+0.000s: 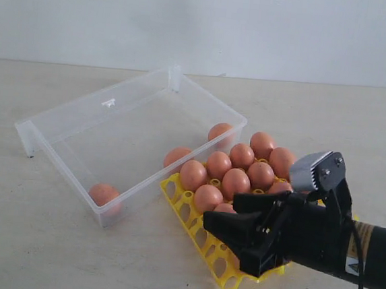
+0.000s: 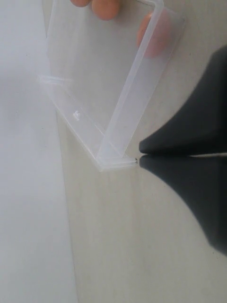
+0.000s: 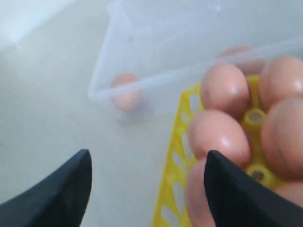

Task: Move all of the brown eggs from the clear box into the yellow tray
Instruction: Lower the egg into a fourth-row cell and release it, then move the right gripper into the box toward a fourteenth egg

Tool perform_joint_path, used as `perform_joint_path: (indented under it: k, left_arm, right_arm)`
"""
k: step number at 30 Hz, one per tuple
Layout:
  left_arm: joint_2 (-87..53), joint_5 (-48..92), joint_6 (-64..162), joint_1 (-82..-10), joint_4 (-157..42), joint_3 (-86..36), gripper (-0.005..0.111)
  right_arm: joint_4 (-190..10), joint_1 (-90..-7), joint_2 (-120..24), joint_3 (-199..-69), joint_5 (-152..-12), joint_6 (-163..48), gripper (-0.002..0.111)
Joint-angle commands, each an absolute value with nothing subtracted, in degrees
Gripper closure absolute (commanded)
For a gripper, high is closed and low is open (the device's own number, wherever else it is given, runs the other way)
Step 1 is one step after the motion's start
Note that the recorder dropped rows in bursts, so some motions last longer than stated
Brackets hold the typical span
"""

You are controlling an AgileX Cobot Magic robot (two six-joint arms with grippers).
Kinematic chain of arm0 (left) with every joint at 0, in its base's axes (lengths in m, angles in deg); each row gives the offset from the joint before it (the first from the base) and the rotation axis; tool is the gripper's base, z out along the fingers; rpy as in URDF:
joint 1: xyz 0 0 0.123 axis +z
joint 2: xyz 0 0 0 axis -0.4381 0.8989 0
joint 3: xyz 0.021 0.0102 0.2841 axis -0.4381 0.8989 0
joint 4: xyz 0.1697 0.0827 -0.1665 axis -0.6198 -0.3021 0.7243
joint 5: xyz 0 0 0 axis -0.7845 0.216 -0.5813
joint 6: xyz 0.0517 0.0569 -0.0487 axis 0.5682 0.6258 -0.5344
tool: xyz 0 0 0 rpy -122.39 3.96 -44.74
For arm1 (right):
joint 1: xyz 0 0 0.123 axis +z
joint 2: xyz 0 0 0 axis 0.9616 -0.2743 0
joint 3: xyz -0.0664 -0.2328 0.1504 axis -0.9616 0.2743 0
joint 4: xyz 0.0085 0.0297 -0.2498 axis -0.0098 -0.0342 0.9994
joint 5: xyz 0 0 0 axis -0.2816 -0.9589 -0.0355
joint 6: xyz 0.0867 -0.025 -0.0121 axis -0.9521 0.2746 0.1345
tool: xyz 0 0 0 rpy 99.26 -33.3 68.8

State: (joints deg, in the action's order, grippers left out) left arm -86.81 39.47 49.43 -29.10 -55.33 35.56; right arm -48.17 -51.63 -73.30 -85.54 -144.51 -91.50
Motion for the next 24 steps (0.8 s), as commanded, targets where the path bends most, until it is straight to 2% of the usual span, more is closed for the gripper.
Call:
perform_joint_path:
  k: [1,7,10,11,13,15,18,21,24]
  left_arm:
    - [-86.92,39.09,49.45,-28.92,-55.44,35.51,0.111]
    - [-86.92,38.98,49.45,-28.92,-55.44,35.51,0.111]
    - [-86.92,38.98,49.45,-28.92,-55.44,35.51,0.111]
    - [-86.92,38.98,49.45,-28.92,-55.44,35.51,0.111]
    - [-86.92,38.98,49.45,-28.92,-55.44,35.51,0.111]
    - [-86.92,38.98,49.45,-28.92,-55.44,35.51,0.111]
    - [-86.92,38.98,49.45,-28.92,-55.44,35.51,0.111]
    - [-86.92,38.98,49.45,-28.92,-55.44,35.51,0.111]
    - [-86.92,38.98,49.45,-28.92,-55.44,35.51,0.111]
  right_arm:
    - [-53.05,-51.7,-72.78,-85.97,-152.25,-93.86,0.043]
    - [-52.44,-49.07,-69.67,-95.69,-152.25,-101.16,0.046]
    - [-52.13,-44.46,-68.98,-105.27,-151.36,-101.16,0.063]
    - [-51.57,-42.87,-68.98,-108.58,-146.45,-101.16,0.07]
    - [-50.01,-38.23,-69.21,-117.57,-131.18,-100.28,0.092]
    - [-48.83,-33.48,-70.16,-126.99,-112.28,-97.68,0.108]
    - [-48.61,-26.76,-74.85,-141.21,-81.81,-93.9,0.108]
    - [-50.28,-23.34,-81.58,-153.53,-59.45,-88.69,0.108]
    - [-64.83,-23.19,-89.78,-166.98,-38.68,-71.05,0.108]
